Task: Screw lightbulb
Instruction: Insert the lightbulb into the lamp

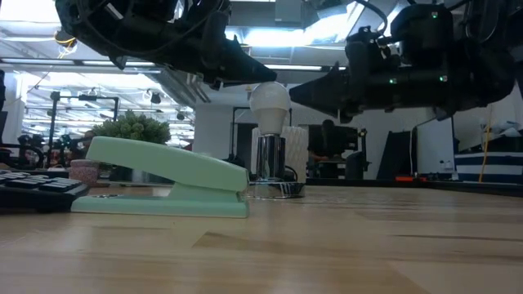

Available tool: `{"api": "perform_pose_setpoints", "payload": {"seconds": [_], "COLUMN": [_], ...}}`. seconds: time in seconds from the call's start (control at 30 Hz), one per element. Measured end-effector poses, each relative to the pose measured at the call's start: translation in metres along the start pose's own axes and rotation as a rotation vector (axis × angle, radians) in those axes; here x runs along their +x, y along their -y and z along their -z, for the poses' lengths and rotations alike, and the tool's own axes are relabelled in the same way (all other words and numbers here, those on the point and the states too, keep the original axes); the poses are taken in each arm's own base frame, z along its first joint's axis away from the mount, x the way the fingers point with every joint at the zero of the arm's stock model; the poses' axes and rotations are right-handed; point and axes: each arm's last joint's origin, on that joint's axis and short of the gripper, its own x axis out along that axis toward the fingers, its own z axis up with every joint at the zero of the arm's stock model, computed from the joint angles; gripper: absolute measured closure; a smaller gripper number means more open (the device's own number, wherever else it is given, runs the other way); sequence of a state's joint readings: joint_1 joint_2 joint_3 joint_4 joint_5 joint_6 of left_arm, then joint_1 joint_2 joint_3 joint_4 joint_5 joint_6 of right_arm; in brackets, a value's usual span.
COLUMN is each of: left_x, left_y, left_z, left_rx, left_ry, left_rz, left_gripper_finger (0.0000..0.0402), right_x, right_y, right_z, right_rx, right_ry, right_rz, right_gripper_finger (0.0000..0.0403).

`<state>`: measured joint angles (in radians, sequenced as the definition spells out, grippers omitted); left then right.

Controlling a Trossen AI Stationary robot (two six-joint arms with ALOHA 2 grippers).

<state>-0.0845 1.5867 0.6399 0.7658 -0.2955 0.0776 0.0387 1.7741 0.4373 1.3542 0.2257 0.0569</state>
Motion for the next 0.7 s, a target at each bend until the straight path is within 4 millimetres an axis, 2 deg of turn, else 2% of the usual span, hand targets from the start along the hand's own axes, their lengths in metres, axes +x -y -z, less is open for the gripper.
{"api": "perform_pose_setpoints", "payload": {"seconds": [0.3, 0.7], "left_x": [0.0, 0.0], "left_y": [0.0, 0.0], "left_z": [0.0, 0.0], "left_rx": [0.0, 0.0], "left_ry": [0.0, 0.0], "left_rz": [0.0, 0.0], "left_gripper_finger": [0.04, 0.04], "right_x": [0.0003, 0.0002], "right_y": [0.0001, -0.0018], "right_z": [0.0002, 0.0017], "right_rx": [-0.011, -0.008], "right_ry": [-0.002, -0.019], "right_rz": [0.01, -0.058], "right_gripper_finger": [0.0336, 0.0339]}}
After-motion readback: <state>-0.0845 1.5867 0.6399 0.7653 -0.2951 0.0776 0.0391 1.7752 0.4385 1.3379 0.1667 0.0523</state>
